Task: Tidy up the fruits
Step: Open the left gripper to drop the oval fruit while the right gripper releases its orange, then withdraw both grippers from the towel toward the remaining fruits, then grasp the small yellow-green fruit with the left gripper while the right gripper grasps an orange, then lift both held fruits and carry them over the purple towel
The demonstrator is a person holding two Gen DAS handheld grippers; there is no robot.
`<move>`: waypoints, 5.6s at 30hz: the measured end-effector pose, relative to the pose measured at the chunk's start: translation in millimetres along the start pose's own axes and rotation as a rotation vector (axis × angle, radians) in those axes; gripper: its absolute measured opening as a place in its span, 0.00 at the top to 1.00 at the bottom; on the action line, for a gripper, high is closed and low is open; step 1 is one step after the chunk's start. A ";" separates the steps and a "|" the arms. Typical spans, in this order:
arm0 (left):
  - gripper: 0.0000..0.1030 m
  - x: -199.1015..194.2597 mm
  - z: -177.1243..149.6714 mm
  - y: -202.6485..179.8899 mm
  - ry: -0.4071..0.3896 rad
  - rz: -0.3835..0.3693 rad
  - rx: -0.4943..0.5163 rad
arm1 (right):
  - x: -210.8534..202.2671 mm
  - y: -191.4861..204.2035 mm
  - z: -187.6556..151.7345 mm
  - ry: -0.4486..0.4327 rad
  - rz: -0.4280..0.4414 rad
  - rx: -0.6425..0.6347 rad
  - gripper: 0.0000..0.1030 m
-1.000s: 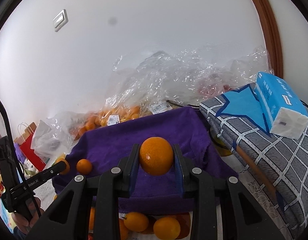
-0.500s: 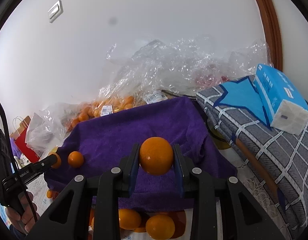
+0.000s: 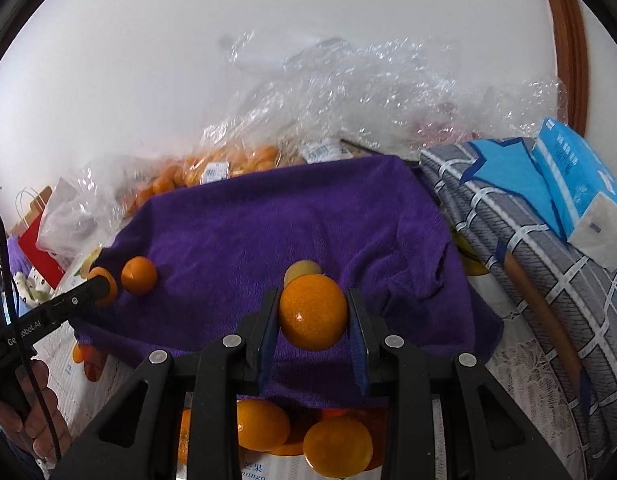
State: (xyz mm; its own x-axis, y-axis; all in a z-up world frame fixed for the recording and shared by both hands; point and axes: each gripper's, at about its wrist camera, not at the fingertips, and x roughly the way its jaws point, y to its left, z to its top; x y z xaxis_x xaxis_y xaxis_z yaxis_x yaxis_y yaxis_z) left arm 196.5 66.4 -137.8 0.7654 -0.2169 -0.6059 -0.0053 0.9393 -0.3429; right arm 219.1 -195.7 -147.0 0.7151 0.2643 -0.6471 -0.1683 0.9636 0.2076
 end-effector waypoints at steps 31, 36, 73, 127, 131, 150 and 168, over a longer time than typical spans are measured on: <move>0.64 0.7 0.6 -4.6 0.010 -0.013 0.028 | -13.1 8.6 -0.2 -0.057 -0.084 -0.031 0.54; 0.64 -5.4 1.1 -10.1 -0.026 0.017 0.067 | -20.9 9.3 -1.8 -0.087 -0.075 -0.030 0.54; 0.46 -55.5 -31.2 4.7 -0.016 -0.077 0.022 | -33.8 -0.2 -54.2 0.104 -0.093 -0.015 0.60; 0.77 -47.2 -56.8 -24.3 0.073 -0.225 0.105 | -67.6 -17.0 -53.8 -0.077 -0.011 0.057 0.68; 0.77 -47.9 -56.8 -27.2 0.069 -0.225 0.109 | -70.2 -19.2 -54.2 -0.093 -0.010 0.068 0.68; 0.77 -65.9 -22.1 -39.5 -0.033 -0.133 0.123 | -81.8 -8.6 -30.0 -0.099 0.004 0.046 0.68; 0.77 -21.5 6.6 -33.1 -0.147 -0.095 0.054 | -39.4 -10.4 18.8 -0.164 -0.017 0.045 0.68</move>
State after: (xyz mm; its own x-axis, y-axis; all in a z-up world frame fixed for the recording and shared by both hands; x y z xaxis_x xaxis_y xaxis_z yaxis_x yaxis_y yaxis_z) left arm 184.5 41.7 -108.7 0.8464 -0.2683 -0.4600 0.1036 0.9302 -0.3521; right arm 205.5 -216.9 -109.9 0.8193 0.2342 -0.5233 -0.1269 0.9642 0.2329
